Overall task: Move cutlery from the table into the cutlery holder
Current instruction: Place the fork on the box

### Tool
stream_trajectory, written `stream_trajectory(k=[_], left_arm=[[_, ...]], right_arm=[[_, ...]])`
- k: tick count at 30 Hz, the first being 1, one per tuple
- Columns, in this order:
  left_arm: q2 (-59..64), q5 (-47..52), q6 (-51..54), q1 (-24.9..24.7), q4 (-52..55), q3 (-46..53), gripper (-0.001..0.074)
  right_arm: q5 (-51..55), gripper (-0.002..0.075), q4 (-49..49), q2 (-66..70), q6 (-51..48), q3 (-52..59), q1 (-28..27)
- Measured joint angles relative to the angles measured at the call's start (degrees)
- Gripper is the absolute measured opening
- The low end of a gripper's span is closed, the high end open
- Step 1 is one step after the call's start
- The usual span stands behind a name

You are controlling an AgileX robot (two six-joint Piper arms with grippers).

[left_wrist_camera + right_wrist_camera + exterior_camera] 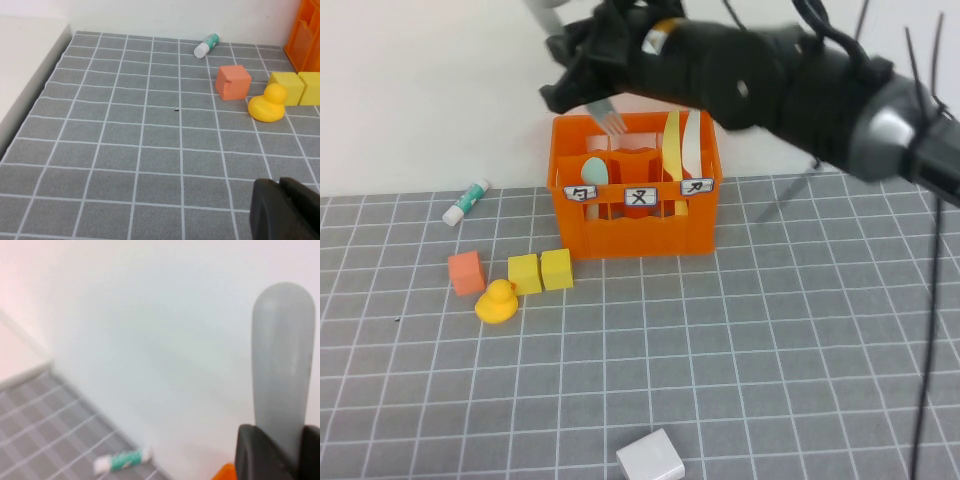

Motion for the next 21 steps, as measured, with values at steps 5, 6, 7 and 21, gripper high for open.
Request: stream_trajectory(k=[5, 6, 7, 21], left_arm=[[0.0, 0.0, -0.1, 0.0, 0.0, 0.0, -0.0001], [0.0, 0.0, -0.1, 0.0, 0.0, 0.0, -0.0001], [0.0, 0.0, -0.1, 0.0, 0.0, 0.0, -0.0001], [0.0, 0.0, -0.1, 0.0, 0.0, 0.0, -0.0001]], right_arm=[[-23.8, 0.0154, -1.9, -4.1, 6.1, 14.5, -0.2], [-27.2, 0.0154, -1.9, -4.1, 7.0, 16.5, -0.5], [-29.9, 0.0154, -1.9, -4.0, 7.4, 17.9, -0.5], [-48.0, 0.0154, -1.7, 7.0, 13.3, 20.8, -1.8]])
